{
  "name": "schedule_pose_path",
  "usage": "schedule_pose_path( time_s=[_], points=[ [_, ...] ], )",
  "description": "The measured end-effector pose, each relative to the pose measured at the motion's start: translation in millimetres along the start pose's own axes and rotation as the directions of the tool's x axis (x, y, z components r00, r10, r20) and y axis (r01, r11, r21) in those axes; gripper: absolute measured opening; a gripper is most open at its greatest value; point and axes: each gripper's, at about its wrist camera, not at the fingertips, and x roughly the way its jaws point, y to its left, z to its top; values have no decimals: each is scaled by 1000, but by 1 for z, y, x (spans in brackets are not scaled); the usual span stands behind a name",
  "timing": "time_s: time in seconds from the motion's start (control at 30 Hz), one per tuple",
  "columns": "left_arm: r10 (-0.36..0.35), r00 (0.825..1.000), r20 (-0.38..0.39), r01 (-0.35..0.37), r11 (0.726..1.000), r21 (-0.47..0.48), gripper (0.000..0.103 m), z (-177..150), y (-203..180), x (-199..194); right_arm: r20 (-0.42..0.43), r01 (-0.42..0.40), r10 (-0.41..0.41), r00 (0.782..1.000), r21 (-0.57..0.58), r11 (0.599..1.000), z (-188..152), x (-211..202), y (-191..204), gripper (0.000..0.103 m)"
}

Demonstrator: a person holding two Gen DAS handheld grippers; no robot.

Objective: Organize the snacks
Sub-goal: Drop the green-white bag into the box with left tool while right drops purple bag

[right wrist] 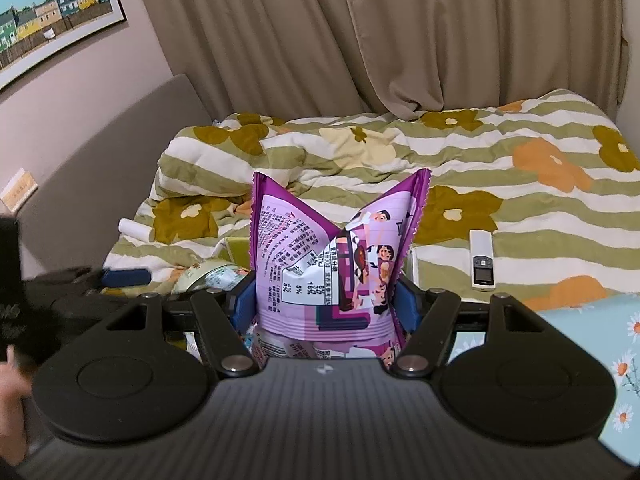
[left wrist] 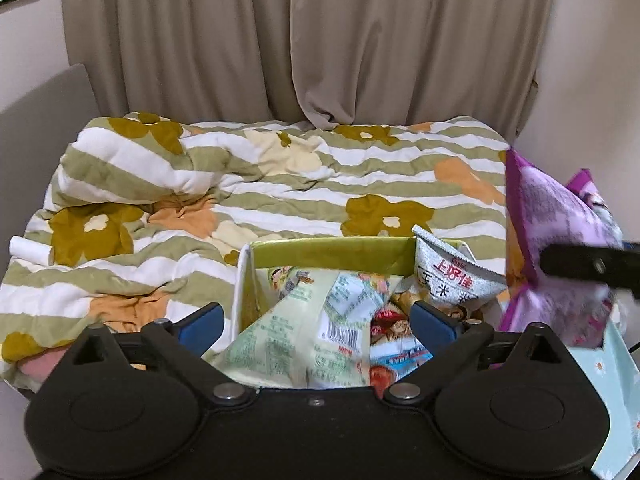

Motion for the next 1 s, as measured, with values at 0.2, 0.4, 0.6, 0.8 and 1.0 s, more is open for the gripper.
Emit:
schedule_pose_path(
  time_s=[0.2,0.4,0.6,0.8,1.0],
  points=[
    [41,999,17,-40,999,-12,102,-6,2,-15,-7,-21,21,1000,-9,1000,8,9,-2,83],
    [64,998,24,-63,997,-39,102,-6,8,-19,28,-23,24,999,-35,999,21,25,5,84],
    [97,995,25,-96,995,-37,102,-8,10,-19,81,28,-26,996,-18,999,14,42,5,103],
    [92,995,28,-91,995,-37,102,-14,12,-22,88,41,-41,995,3,999,3,36,0,103],
    [61,997,49,-60,998,-21,102,-18,12,-32,113,81,-82,990,15,997,-6,13,7,103]
  ],
)
